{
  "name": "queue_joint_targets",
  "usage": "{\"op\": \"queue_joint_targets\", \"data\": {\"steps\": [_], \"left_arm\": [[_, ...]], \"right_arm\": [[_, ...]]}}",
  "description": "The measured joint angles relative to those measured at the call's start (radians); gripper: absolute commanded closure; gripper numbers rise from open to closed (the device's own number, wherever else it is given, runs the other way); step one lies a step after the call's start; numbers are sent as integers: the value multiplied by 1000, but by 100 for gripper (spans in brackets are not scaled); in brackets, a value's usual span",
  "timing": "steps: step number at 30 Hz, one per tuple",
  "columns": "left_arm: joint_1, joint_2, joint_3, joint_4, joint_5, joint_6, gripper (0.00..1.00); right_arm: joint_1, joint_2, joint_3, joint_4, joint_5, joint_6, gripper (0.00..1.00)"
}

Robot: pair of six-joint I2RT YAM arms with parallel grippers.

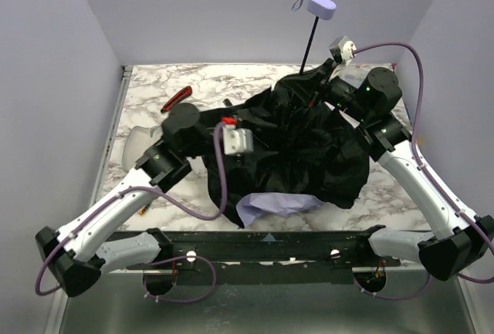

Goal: Open the umbrella

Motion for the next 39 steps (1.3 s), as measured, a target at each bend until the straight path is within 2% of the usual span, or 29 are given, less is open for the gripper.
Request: {"op": "queue_joint_targets", "data": {"steps": [4, 8, 13, 17, 23, 31, 35, 39], "left_arm": [[158, -81, 23, 2, 62, -249, 56], [290, -6, 98, 18, 64, -521, 69], [315, 148, 167, 21, 48, -806, 80], [302, 219, 206, 3, 6, -946, 81], [246, 281, 241, -34, -116, -1051, 78], [194, 383, 285, -87, -224, -1074, 77], [207, 432, 285, -125, -262, -1067, 65], [265, 450, 254, -141, -277, -1064, 43]], "right_arm": [[0, -8, -3, 5, -34, -10, 100], [0, -8, -3, 21, -85, -8, 100], [0, -8, 0, 23, -139, -5, 100], [3, -4, 19, 13, -156, -8, 100], [15, -4, 41, 8, -156, -11, 100], [15, -1, 84, -5, -166, -8, 100], [15, 2, 114, -7, -169, -1, 100], [15, 2, 132, -18, -171, 4, 100]]}}
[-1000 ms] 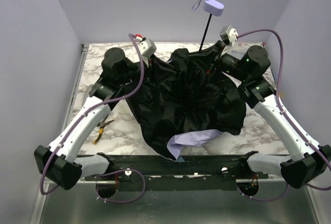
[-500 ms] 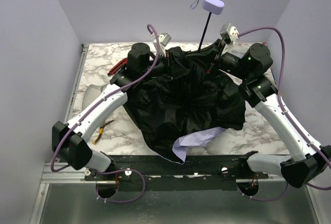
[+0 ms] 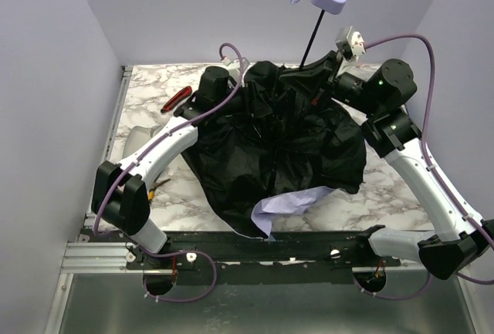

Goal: Open the umbrella

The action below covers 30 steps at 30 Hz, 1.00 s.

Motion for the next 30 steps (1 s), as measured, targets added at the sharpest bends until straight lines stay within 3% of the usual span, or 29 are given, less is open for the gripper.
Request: {"op": "queue_joint_targets", "data": {"steps": [4, 9, 17, 23, 30], "left_arm": [[87, 0, -53, 31, 6, 6, 33], [161, 4, -101, 64, 34, 26, 33], [187, -4, -108, 161, 164, 101, 32], [196, -111, -82, 225, 293, 249, 32], [160, -311, -111, 311, 480, 503, 41]], "right_arm": [[0, 0, 0, -30, -1, 0, 100], [0, 1, 0, -49, -8, 2, 100], [0, 1, 0, -51, -8, 2, 100], [0, 6, -1, -66, -8, 2, 100], [0, 31, -2, -64, -8, 8, 100]]}}
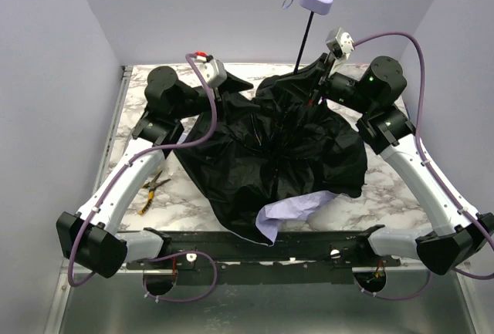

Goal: Open the umbrella

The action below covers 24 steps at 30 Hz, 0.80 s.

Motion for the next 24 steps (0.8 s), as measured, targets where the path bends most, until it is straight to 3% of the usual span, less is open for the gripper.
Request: {"op": "queue_joint_targets", "data": {"steps": [8, 15, 24], "left_arm": [[-183, 8, -60, -45, -57, 264, 59], [-260, 80, -37, -72, -175, 329, 71], [-277, 150, -33, -99, -238, 355, 80]], "right_arm": [[0, 5, 0, 0, 0, 17, 100], [0, 5, 0, 0, 0, 21, 100], [0, 16, 5, -19, 29, 3, 100]]}}
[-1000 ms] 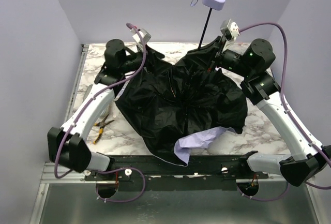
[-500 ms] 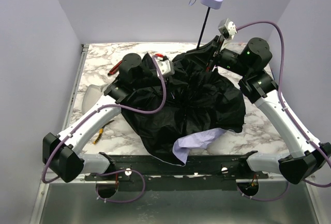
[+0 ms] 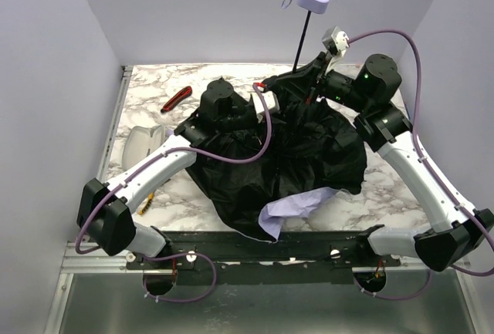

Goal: Open the umbrella

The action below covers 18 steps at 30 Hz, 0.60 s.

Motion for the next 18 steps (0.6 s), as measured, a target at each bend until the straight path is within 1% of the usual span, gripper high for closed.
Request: {"op": "queue_joint_targets", "data": {"steps": [4, 10, 18], "left_arm": [[13, 31, 0, 21, -3, -5, 80], [18, 66, 0, 72, -8, -3, 70], [18, 102, 9, 117, -8, 27, 66]], "right_arm": [[0, 34, 32, -37, 21, -19, 100], [-1, 67, 81, -90, 51, -43, 100], [-9, 87, 130, -145, 88, -56, 100]]}}
